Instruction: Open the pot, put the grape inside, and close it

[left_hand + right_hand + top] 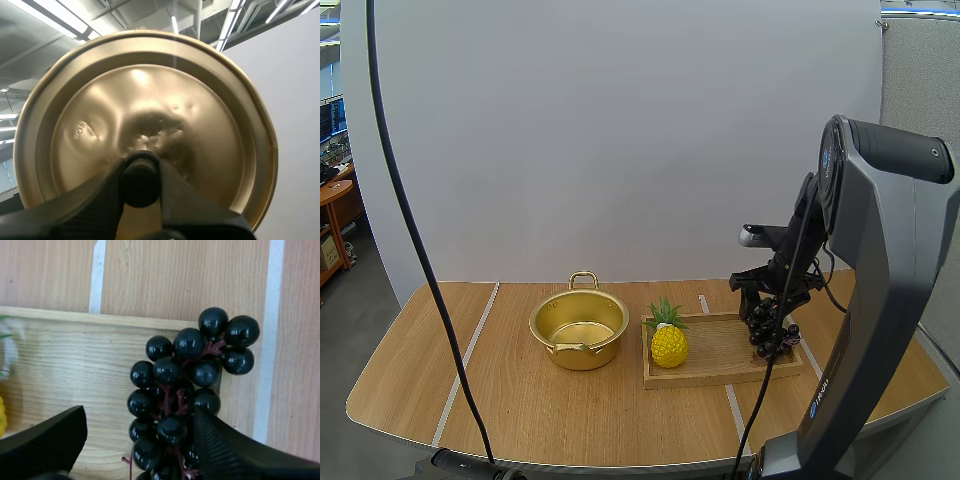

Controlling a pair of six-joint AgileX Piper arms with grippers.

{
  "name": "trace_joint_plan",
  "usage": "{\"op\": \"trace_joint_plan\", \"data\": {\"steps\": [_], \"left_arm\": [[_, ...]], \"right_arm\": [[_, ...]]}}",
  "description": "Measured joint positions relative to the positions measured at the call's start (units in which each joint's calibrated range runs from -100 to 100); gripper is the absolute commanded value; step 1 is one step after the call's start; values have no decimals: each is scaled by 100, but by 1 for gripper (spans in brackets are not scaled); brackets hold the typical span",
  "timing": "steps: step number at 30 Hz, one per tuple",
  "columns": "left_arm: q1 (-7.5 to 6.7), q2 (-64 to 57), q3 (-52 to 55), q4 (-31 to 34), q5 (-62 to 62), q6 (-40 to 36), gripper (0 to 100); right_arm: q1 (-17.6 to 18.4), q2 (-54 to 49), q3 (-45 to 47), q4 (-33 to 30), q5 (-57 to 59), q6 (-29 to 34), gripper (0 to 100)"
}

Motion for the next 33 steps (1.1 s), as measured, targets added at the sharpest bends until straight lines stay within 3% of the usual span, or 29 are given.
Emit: {"op": "trace_joint_plan", "data": {"steps": [13, 33], "left_arm": [[0, 0, 0, 0, 0, 0, 0], [0, 0, 0, 0, 0, 0, 0]], "right_arm": [[1, 78, 0, -302, -428, 14, 100], [1, 622, -27, -273, -679, 22, 100]]}}
